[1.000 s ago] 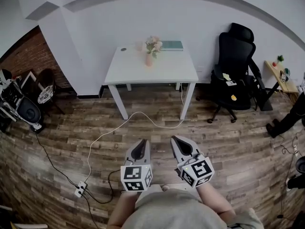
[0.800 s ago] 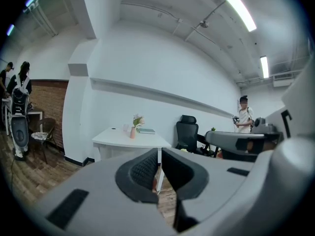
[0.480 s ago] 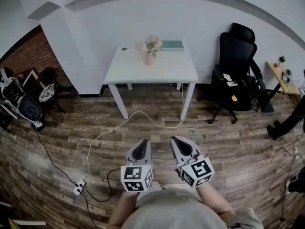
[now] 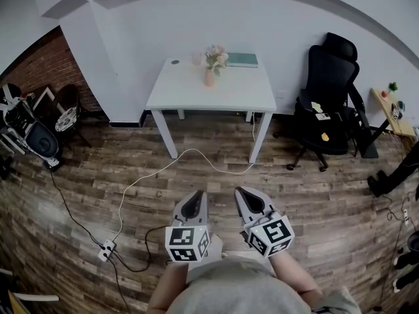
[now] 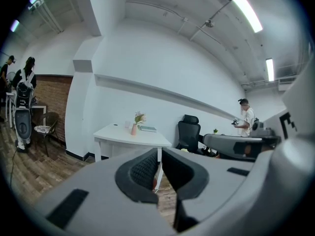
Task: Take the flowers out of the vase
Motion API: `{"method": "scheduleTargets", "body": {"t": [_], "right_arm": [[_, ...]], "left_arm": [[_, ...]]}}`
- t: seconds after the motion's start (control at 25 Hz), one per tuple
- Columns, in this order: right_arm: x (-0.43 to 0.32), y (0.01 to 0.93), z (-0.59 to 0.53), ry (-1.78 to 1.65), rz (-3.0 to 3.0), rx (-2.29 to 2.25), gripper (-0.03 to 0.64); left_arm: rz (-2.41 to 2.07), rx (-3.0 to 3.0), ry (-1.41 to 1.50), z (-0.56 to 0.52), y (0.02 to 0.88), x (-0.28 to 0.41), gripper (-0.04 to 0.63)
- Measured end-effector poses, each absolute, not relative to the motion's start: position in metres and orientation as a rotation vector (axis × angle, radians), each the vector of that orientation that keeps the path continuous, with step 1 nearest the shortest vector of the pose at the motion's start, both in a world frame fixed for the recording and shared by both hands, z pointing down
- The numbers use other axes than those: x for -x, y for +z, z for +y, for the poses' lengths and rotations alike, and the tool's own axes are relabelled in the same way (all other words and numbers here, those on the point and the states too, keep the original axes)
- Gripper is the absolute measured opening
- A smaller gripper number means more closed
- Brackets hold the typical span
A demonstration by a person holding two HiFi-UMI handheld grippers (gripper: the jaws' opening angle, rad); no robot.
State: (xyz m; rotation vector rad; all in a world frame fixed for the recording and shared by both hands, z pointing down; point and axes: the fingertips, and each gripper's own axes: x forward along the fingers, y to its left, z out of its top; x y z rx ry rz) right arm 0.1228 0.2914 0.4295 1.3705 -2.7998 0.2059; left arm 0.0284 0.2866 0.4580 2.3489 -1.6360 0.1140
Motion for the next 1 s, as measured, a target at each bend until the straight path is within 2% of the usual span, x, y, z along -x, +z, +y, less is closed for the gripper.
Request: {"method": "scheduleTargets", "body": {"t": [0.76, 1.0], "right_arm": [[-0.107, 0.442, 0.176, 0.223, -2.779, -1.397, 0.000], [-0.091, 0.442, 0.116, 0.255, -2.755, -1.408, 0.028]], "left_arm": [[-1.598, -2.363, 0.122, 0.175, 0.471, -0.010, 0.026], [-1.586, -2.366, 0.125, 0.116, 0.467, 0.010, 0.034]]}}
